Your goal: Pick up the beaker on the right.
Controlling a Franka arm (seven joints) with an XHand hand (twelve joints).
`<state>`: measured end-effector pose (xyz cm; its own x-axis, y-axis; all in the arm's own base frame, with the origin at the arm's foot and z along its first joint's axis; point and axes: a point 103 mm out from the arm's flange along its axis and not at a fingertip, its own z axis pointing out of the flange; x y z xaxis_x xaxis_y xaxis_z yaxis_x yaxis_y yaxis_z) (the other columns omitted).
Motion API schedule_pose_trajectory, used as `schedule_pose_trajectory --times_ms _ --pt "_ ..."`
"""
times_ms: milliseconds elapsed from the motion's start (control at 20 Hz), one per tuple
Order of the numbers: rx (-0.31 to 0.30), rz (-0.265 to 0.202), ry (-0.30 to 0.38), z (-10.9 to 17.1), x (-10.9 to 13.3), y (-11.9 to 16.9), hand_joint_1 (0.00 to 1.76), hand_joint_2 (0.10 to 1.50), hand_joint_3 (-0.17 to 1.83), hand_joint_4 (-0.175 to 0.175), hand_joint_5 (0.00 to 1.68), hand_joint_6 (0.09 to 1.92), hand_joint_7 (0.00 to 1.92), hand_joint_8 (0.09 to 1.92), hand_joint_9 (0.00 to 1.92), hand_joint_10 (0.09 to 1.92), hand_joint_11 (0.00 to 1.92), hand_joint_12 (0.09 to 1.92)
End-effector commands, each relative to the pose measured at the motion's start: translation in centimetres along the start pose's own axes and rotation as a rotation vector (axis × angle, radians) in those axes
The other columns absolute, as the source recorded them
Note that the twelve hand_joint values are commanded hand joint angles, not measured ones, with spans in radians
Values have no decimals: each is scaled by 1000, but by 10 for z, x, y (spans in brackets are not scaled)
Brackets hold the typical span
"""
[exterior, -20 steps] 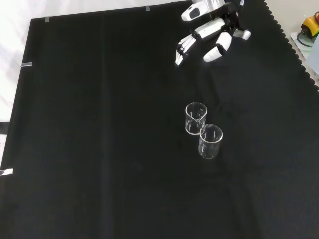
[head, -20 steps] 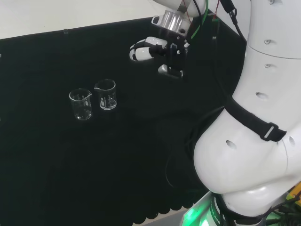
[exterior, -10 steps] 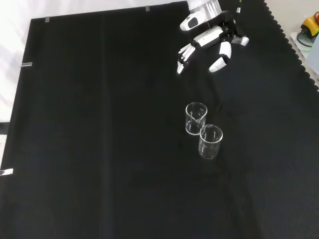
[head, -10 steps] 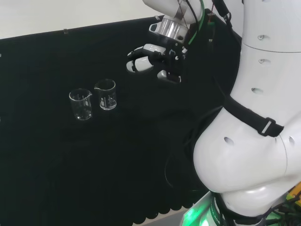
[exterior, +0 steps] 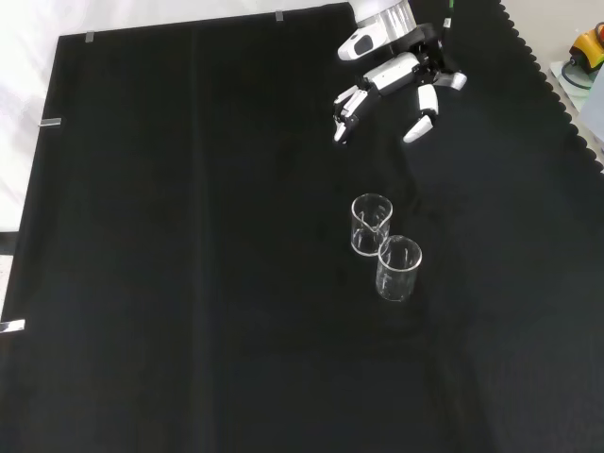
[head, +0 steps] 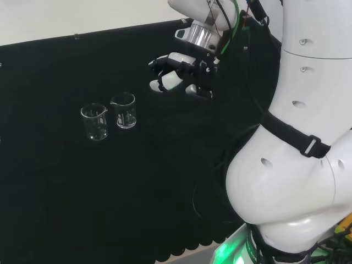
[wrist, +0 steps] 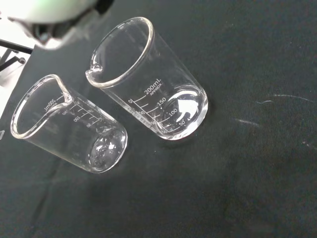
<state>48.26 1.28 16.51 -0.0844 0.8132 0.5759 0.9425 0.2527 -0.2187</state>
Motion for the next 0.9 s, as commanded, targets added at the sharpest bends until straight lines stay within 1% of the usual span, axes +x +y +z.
schedule_pose_trajectory --times_ms 50,250,500,900 --pt "-14 -28 10 7 -1 1 889 371 1059 -47 403 87 326 536 521 583 162 1353" --pt "-17 -46 45 15 -2 3 922 346 1063 -55 385 87 331 541 537 581 189 1344" --pt "-9 -67 107 24 -2 8 943 332 1073 -57 386 87 356 555 540 576 195 1331" --pt "4 -124 161 35 7 17 944 312 1099 -58 394 87 368 561 559 565 199 1302"
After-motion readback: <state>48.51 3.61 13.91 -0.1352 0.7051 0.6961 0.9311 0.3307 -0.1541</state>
